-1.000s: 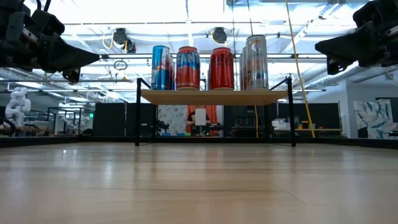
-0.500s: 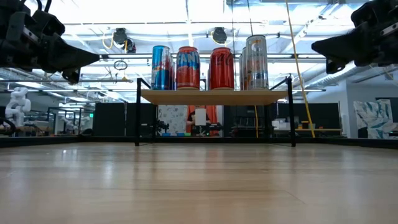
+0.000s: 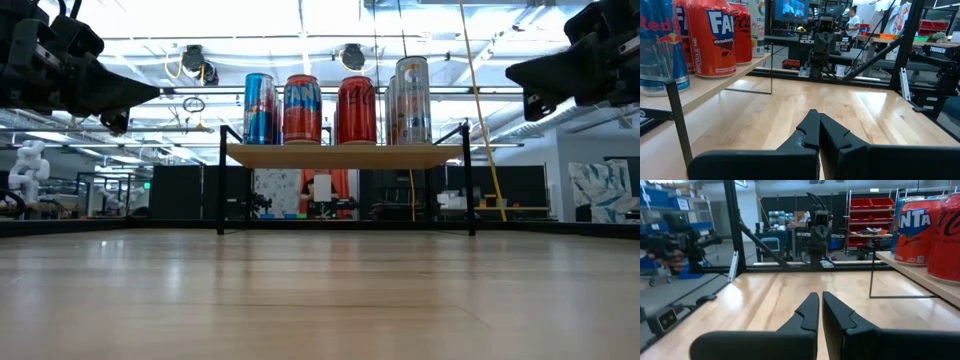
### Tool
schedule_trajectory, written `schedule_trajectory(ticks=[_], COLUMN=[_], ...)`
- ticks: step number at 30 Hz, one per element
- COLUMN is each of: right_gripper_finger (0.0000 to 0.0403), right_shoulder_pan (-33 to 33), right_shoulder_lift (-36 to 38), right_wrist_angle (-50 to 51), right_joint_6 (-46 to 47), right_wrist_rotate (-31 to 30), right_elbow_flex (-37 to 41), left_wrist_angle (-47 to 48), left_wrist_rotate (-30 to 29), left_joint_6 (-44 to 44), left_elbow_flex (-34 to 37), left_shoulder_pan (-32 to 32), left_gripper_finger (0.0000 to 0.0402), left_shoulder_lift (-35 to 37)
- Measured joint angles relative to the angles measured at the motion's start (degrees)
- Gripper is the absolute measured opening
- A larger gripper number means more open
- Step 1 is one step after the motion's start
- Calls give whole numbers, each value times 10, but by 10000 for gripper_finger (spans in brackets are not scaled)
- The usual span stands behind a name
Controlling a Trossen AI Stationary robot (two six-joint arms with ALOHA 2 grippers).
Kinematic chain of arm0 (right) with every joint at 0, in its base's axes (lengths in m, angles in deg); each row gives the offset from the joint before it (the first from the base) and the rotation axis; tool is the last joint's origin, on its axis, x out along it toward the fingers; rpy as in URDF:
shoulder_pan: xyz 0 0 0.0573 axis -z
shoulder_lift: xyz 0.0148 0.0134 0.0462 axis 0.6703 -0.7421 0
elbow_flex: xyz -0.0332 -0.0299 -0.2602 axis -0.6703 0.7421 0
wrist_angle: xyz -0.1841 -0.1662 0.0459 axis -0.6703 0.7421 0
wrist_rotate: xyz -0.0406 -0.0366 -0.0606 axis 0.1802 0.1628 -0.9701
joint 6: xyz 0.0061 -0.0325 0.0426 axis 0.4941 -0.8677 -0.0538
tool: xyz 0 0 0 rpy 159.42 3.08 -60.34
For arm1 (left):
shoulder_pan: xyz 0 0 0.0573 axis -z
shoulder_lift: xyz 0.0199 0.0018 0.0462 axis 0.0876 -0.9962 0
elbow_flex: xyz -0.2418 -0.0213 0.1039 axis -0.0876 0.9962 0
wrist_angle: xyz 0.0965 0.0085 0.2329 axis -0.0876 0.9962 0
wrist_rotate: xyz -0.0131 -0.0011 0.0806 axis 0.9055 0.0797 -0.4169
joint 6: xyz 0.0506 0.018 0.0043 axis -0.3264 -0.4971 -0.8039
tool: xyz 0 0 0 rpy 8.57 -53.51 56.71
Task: Place canned beverage on shelf
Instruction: Return to Home Position
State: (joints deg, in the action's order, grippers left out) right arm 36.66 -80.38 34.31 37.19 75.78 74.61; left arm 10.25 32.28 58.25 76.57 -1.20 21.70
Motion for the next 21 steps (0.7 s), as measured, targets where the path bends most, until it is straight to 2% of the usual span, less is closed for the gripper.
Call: schedule_trajectory(ticks=[11,16,21], right_gripper_finger=[0,0,0], right_shoulder_pan=[0,0,0], right_shoulder_lift=[-1,-1,-1], right_wrist_angle=[20,21,21], right_joint_6=[-17,-17,-17], right_wrist_rotate=[0,0,0], right_elbow_flex=[0,0,0], left_wrist_angle=[-6,-6,-1], left_wrist_rotate=[35,31,1], left_joint_6=[7,19,-5], left_elbow_flex=[0,0,0], left_shoulder_pan=[1,23,46], left_gripper_finger=[0,0,0], left_shoulder_lift=[0,0,0])
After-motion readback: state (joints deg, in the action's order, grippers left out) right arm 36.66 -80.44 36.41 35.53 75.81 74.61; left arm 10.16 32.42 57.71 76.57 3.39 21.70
